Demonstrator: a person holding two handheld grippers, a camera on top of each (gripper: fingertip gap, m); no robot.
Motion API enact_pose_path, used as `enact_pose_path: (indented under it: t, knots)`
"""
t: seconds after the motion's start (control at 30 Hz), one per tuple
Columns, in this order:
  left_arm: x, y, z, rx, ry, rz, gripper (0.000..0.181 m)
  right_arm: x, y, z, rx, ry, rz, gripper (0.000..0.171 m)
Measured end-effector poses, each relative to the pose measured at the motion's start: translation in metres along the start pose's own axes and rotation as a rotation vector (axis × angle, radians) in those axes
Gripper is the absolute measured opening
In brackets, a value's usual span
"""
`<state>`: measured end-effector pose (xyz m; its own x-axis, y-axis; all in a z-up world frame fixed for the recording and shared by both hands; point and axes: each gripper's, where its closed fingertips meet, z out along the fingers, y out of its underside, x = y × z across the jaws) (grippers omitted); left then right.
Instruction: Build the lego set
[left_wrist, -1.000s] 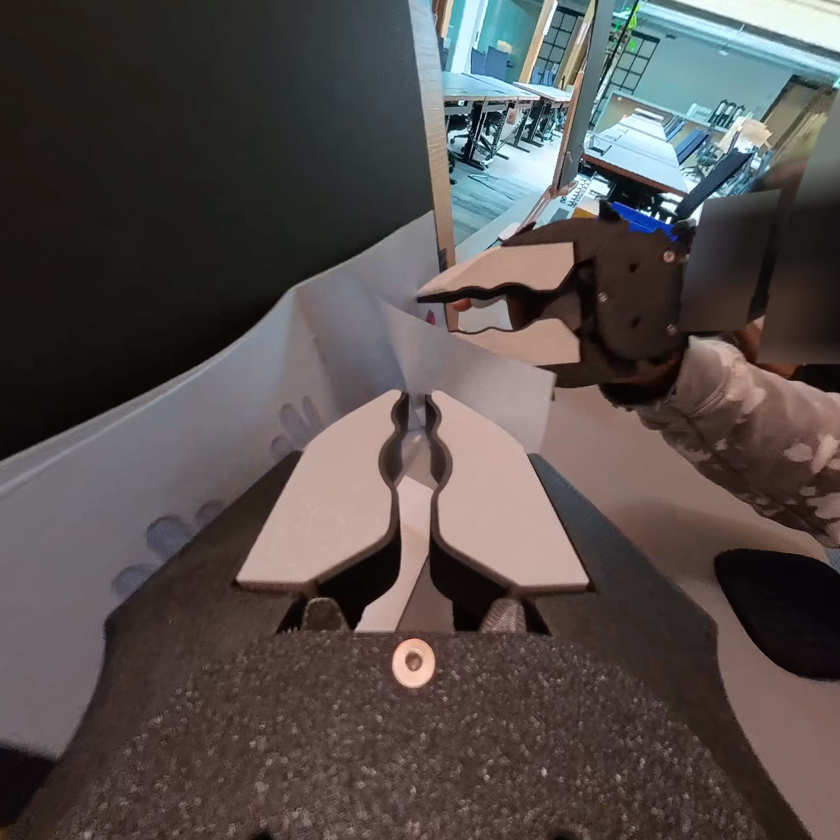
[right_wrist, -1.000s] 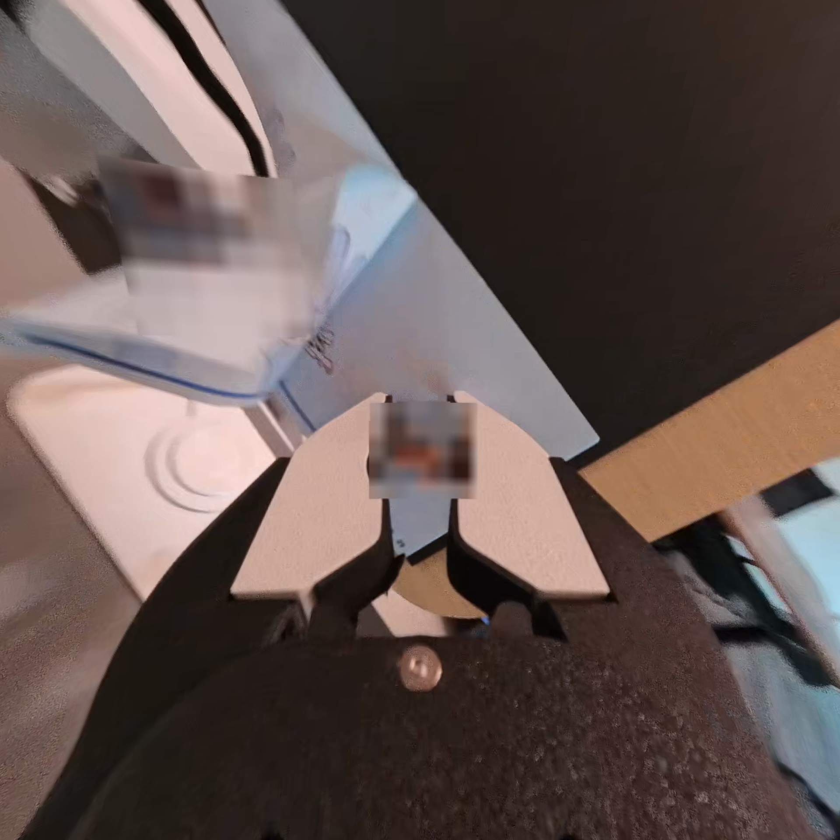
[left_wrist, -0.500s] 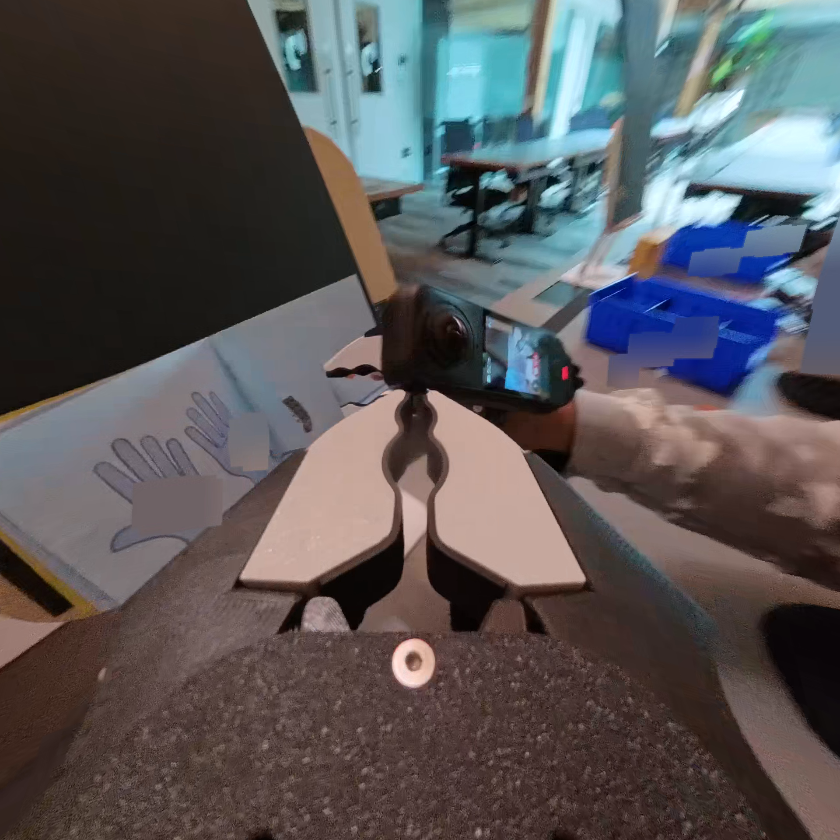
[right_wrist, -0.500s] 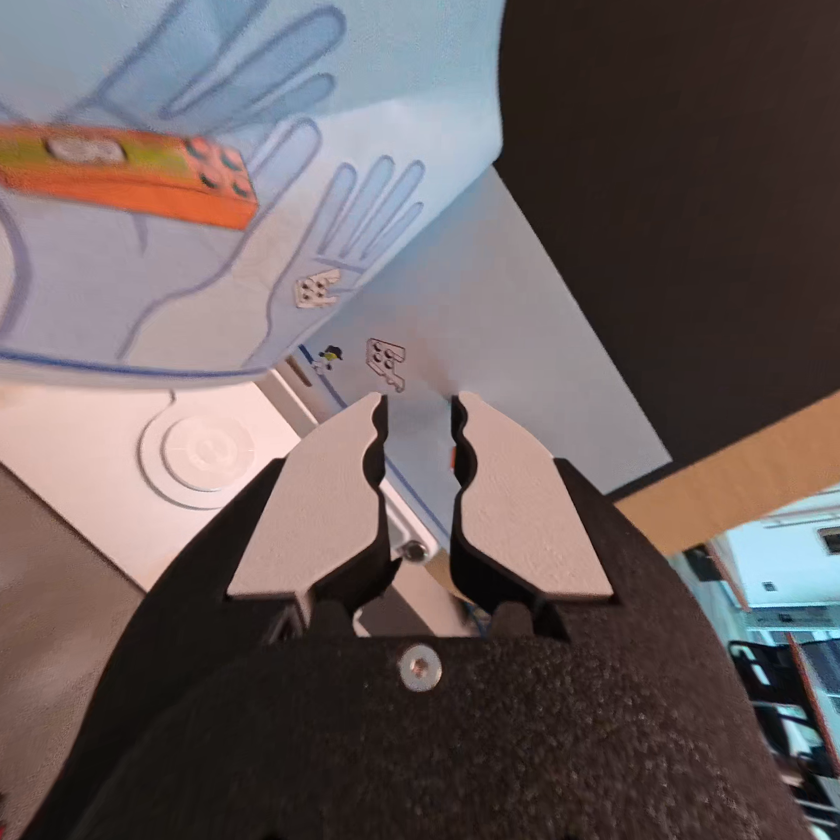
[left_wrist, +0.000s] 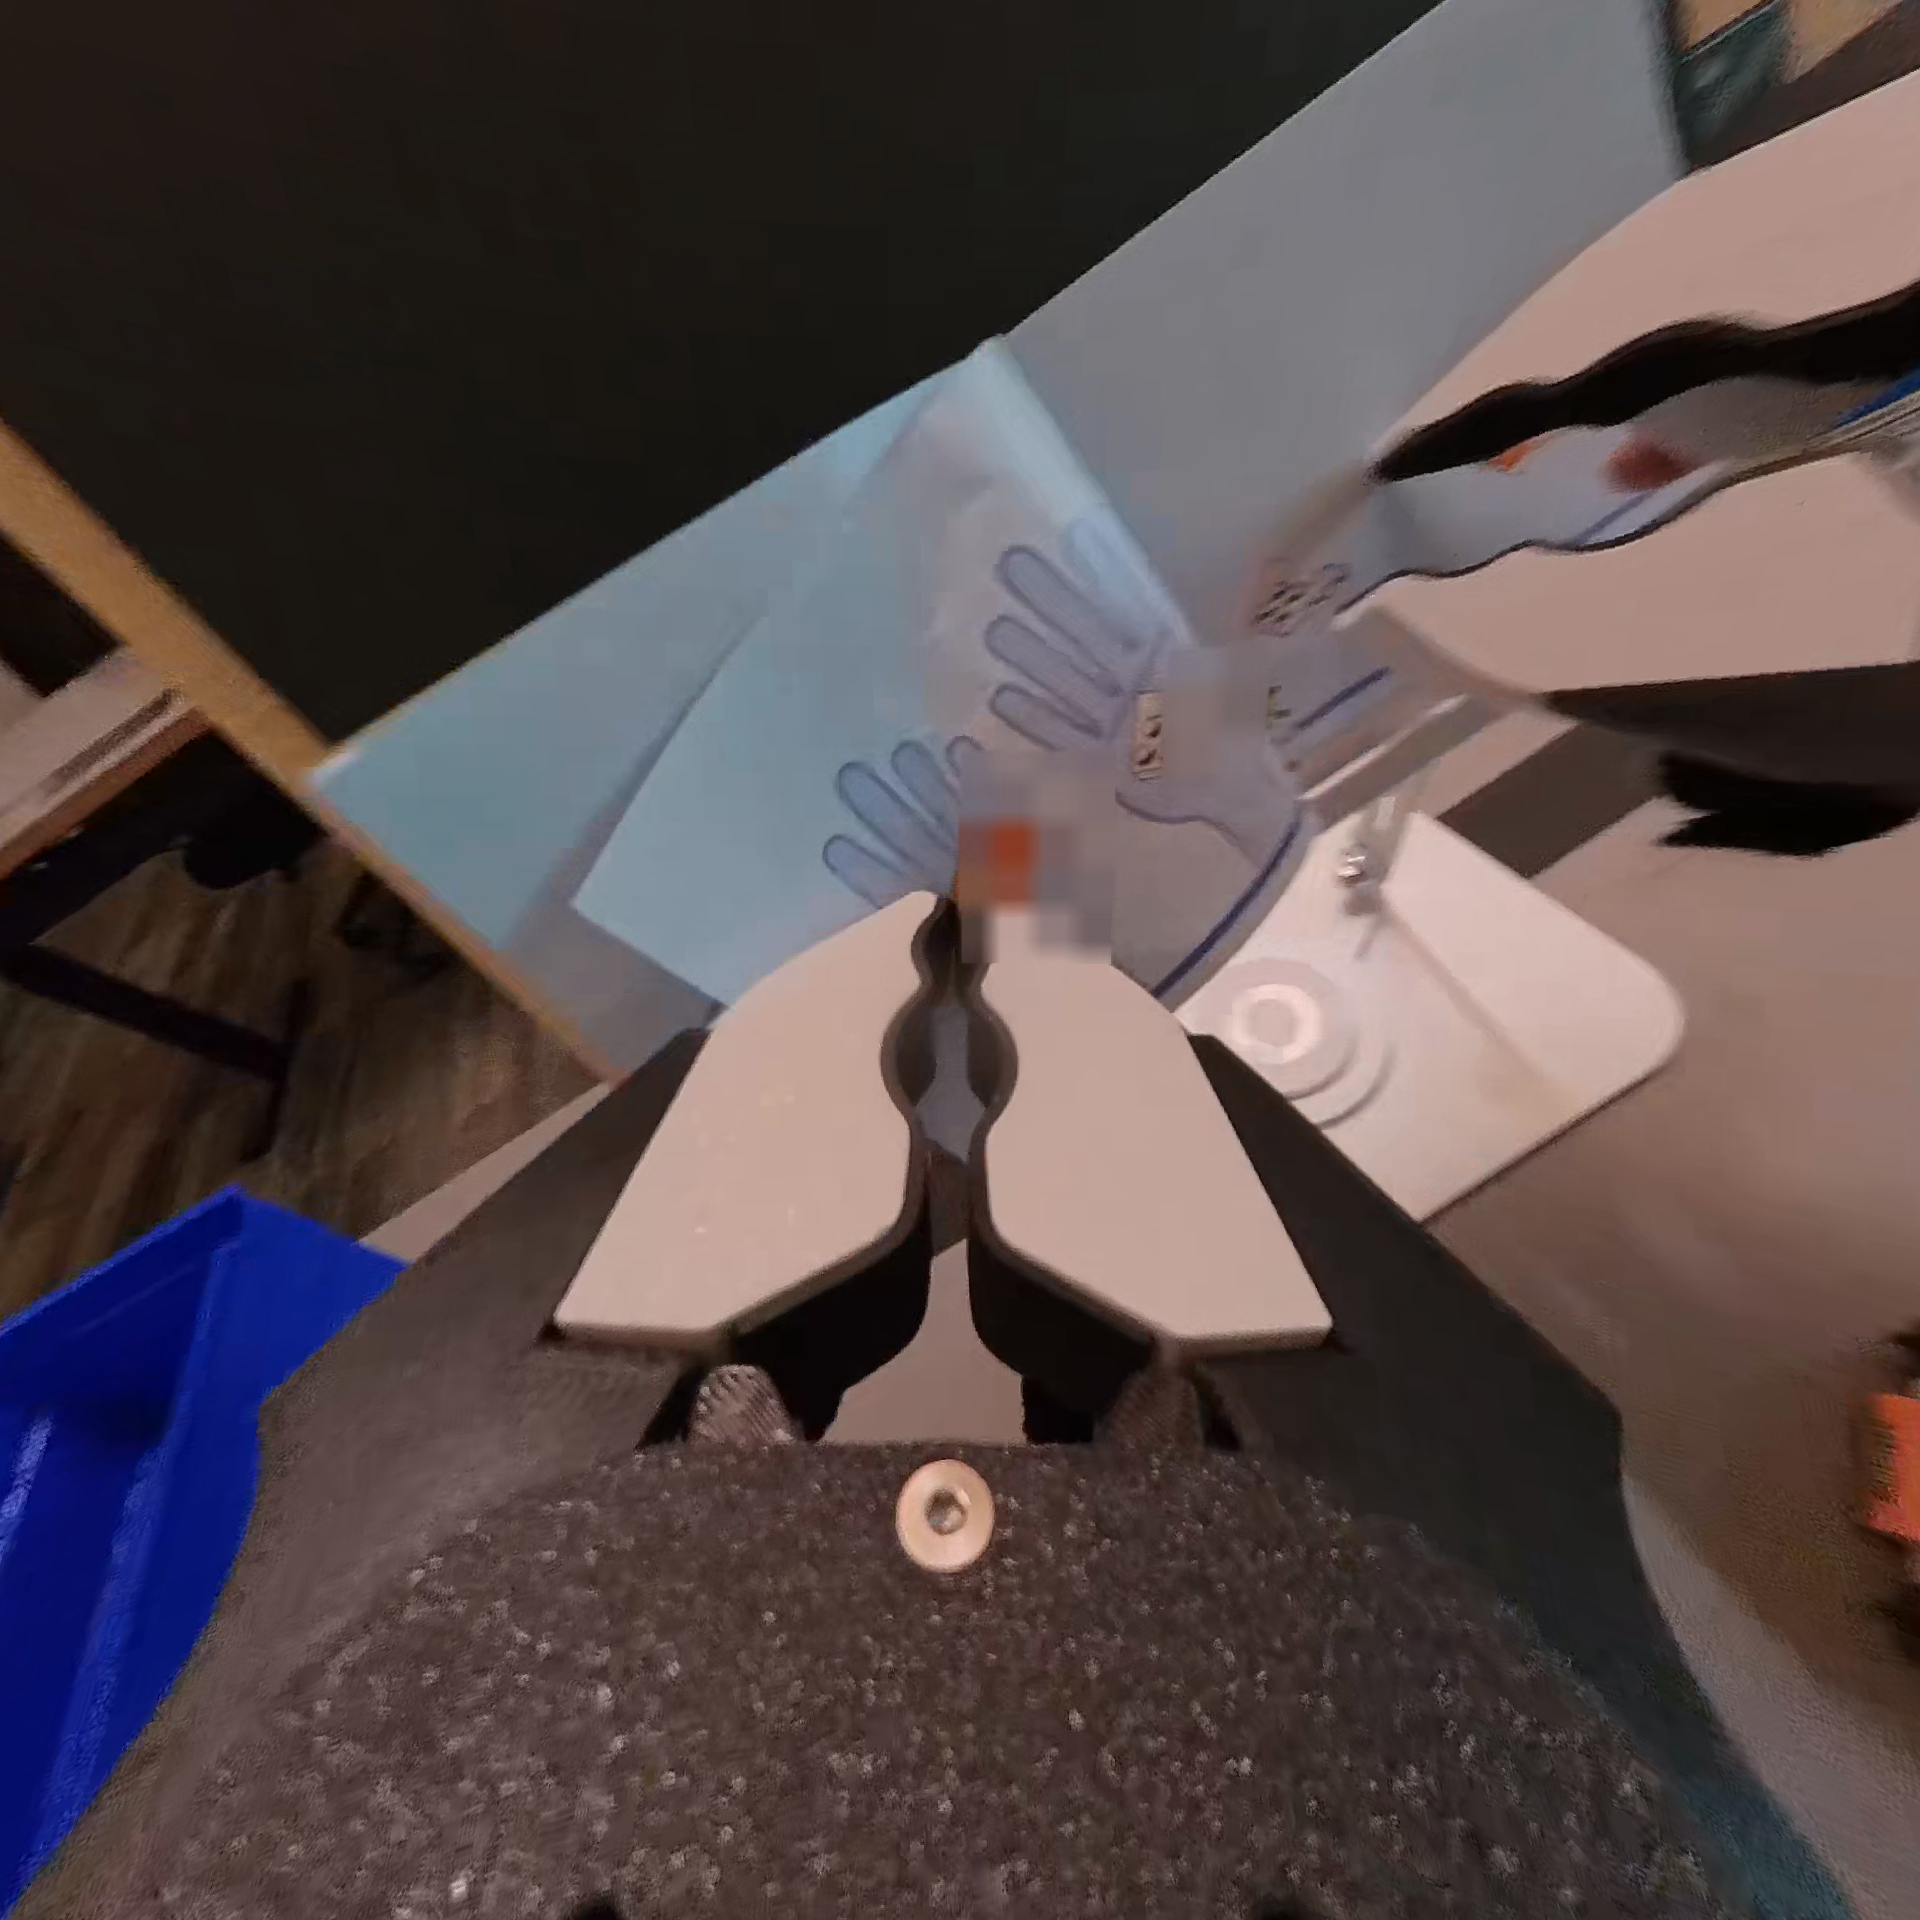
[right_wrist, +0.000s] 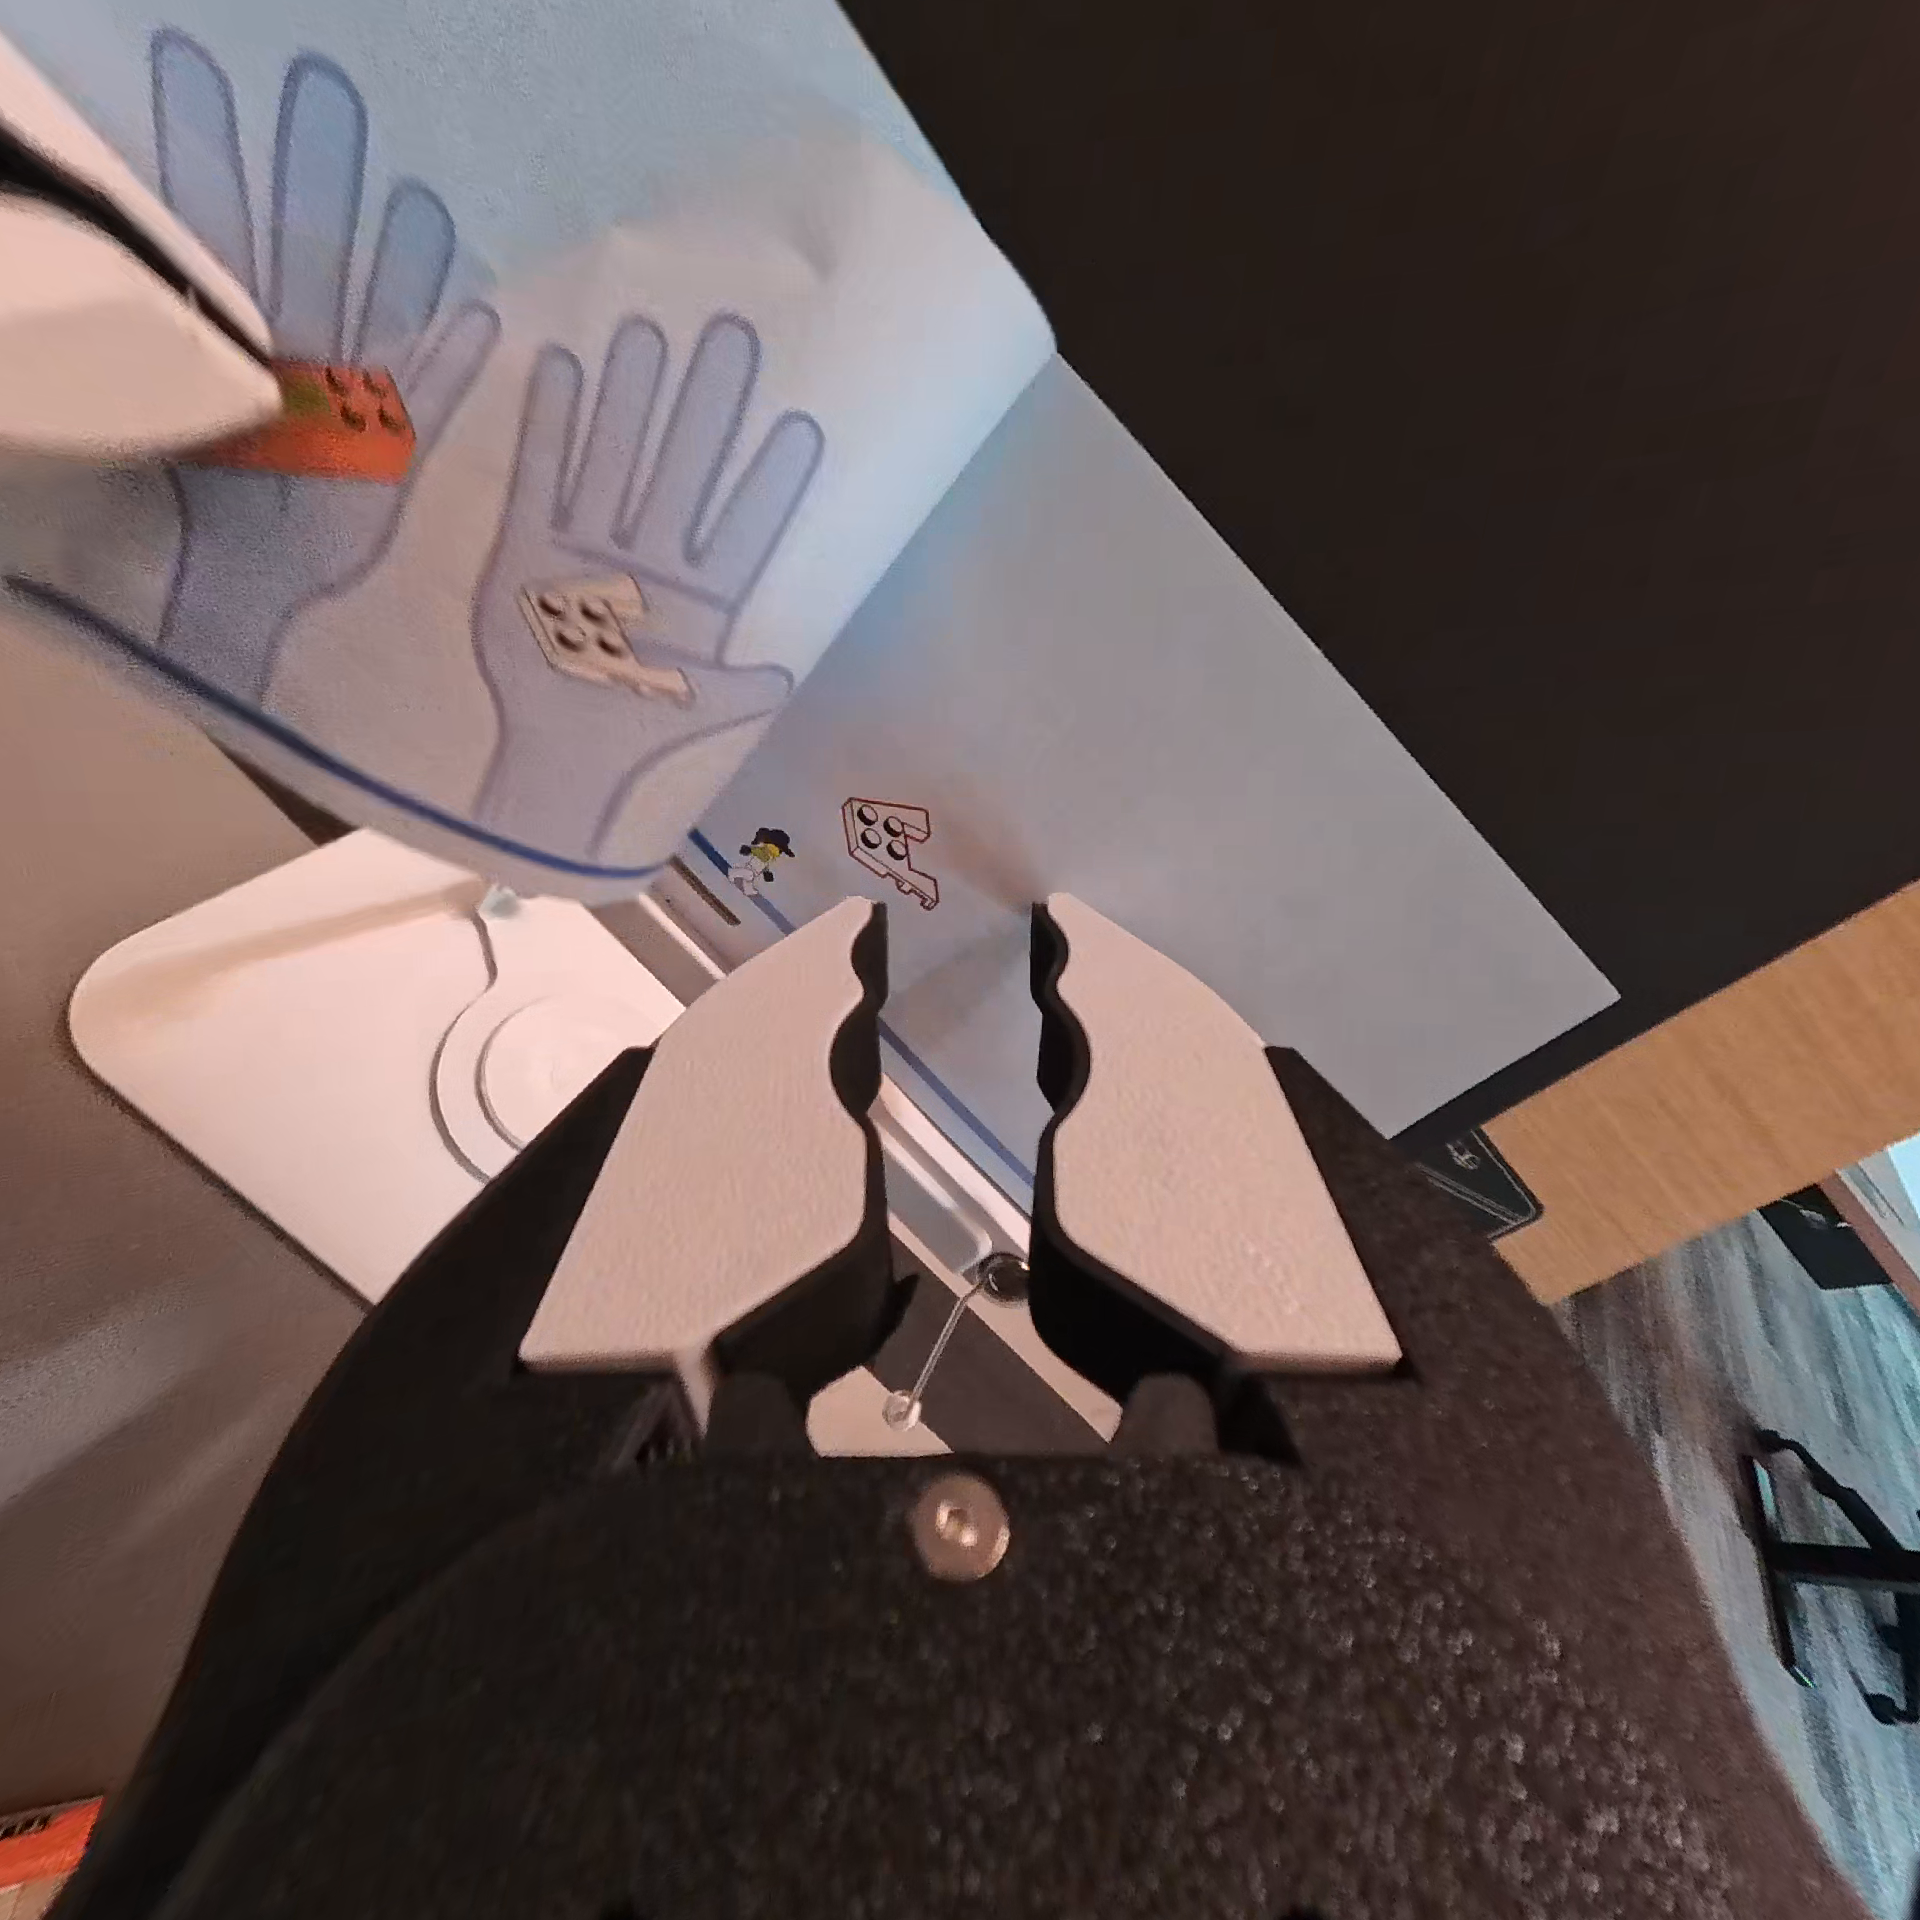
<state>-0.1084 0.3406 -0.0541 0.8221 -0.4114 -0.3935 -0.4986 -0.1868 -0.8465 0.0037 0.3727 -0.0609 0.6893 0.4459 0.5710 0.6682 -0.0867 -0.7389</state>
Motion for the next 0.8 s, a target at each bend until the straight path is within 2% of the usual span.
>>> enact_pose_path:
  t: [0.1, 0.23, 0.6, 0.67, 0.73, 0.8]
  knots:
    - [-0.025, 0.013, 0.009, -0.058, -0.079, 0.049, 0.0, 0.0, 0.001, 0.001, -0.01, 0.015, -0.017, 0.026]
    - [-0.039, 0.026, 0.024, -0.115, -0.104, 0.087, 0.0, 0.001, 0.003, 0.002, -0.015, 0.021, -0.024, 0.025]
    - [-0.062, 0.022, 0.029, -0.116, -0.2, 0.192, 0.0, 0.015, 0.02, -0.001, -0.049, 0.048, -0.033, 0.022]
    - [-0.062, 0.022, 0.029, -0.109, -0.198, 0.192, 0.0, 0.008, 0.013, -0.004, -0.012, 0.004, -0.039, 0.024]
    - [-0.061, 0.022, 0.028, -0.101, -0.192, 0.177, 0.0, -0.013, -0.009, -0.01, 0.101, -0.074, -0.113, 0.019]
    - [-0.061, 0.022, 0.028, -0.096, -0.186, 0.167, 0.0, -0.033, -0.022, -0.009, 0.116, -0.121, -0.205, 0.018]
